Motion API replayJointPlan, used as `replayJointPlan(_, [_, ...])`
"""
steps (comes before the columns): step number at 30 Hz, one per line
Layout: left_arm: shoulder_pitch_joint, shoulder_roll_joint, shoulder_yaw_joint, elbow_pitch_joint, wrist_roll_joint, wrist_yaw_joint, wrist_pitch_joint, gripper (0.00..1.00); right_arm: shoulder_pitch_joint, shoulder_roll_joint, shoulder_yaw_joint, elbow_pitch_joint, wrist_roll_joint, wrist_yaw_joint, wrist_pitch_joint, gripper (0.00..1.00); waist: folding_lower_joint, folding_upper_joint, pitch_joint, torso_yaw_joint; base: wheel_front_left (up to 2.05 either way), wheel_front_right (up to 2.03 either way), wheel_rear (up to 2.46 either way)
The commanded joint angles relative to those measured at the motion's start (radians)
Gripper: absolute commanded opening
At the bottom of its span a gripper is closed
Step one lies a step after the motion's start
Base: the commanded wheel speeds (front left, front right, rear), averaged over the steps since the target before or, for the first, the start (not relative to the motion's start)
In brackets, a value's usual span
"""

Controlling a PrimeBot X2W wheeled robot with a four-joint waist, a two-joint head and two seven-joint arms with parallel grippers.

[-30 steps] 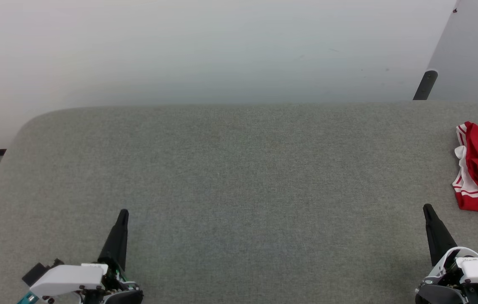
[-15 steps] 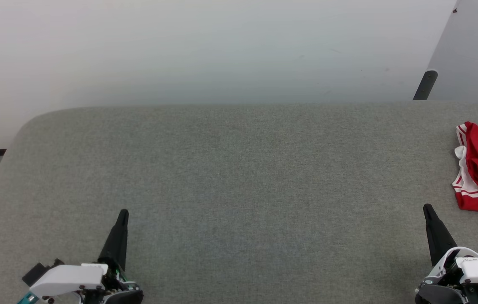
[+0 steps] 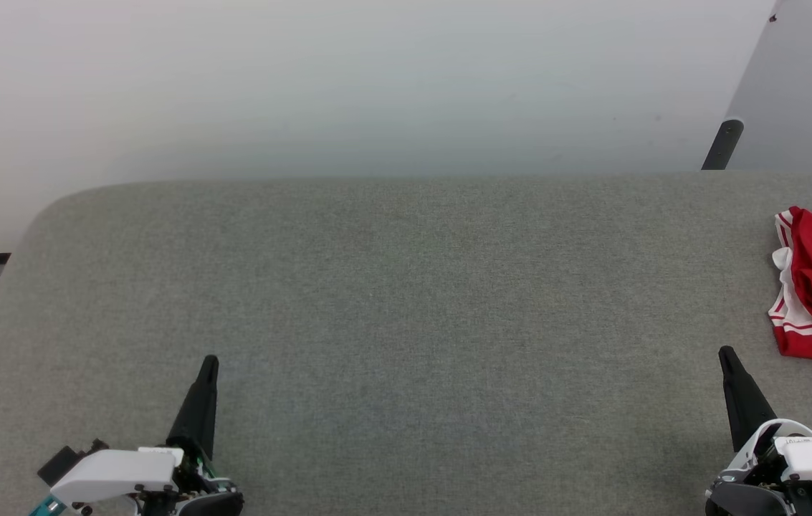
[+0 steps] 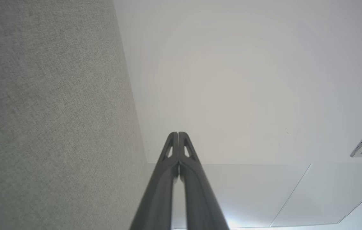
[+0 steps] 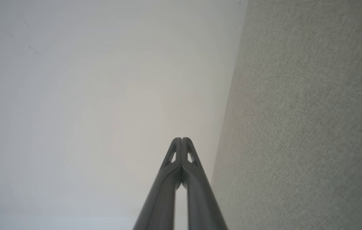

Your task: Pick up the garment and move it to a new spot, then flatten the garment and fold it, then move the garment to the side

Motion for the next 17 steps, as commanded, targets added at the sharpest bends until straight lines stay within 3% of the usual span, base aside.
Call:
replayJointPlan(1, [-0.009,0.000,0.001,0.001,-0.003,-0.004,0.002,0.00,-0.004,0.003,0.000,-0.002,0.004,0.000,0.002,0.00,0.0000,0.0000,0.000,0.000,0.00,0.00,0.00])
replayJointPlan(17, [-0.009,0.000,0.002,0.001,-0.003,-0.004,0.002,0.00,-0.004,0.003,0.000,-0.002,0.004,0.000,0.002,0.00,0.0000,0.0000,0.000,0.000,0.00,0.00,0.00])
